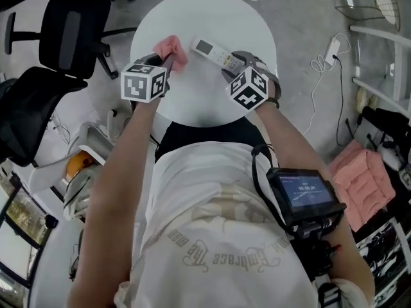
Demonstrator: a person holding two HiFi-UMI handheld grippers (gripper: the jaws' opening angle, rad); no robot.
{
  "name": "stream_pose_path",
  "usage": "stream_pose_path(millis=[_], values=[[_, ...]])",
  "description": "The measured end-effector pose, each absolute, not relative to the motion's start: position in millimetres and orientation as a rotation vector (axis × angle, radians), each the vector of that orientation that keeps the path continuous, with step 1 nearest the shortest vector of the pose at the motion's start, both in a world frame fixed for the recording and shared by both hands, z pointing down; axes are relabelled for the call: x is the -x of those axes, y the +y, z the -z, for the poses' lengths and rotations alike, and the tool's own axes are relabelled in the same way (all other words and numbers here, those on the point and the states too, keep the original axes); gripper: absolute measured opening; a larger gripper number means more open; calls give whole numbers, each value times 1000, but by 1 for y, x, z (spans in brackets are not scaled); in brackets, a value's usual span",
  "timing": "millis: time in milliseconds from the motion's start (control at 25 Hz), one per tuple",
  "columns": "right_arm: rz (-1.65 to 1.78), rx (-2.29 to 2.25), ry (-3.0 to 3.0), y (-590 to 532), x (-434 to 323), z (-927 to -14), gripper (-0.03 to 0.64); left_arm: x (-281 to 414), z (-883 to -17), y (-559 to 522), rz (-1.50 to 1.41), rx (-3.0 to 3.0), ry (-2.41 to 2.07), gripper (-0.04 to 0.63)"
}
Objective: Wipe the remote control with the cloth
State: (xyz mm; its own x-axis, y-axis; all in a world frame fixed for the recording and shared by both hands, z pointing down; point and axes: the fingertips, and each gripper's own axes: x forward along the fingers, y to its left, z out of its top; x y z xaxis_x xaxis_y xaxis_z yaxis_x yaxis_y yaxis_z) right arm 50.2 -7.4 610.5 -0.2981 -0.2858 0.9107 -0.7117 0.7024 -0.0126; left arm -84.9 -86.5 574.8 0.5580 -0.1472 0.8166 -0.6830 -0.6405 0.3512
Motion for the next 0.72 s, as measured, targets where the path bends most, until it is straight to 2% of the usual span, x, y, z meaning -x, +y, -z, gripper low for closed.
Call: stream_pose_path(millis=[200, 520, 720], values=[[-509, -674, -1807, -5, -61, -624, 275, 85, -565, -54, -906, -2078, -733, 18], [-522, -630, -1713, -12, -69, -630, 258, 105, -558, -14, -798, -1998, -800, 18], [-756, -716, -1751, -13, -67, -626, 255, 108, -557, 2, -739, -1972, -786, 18]])
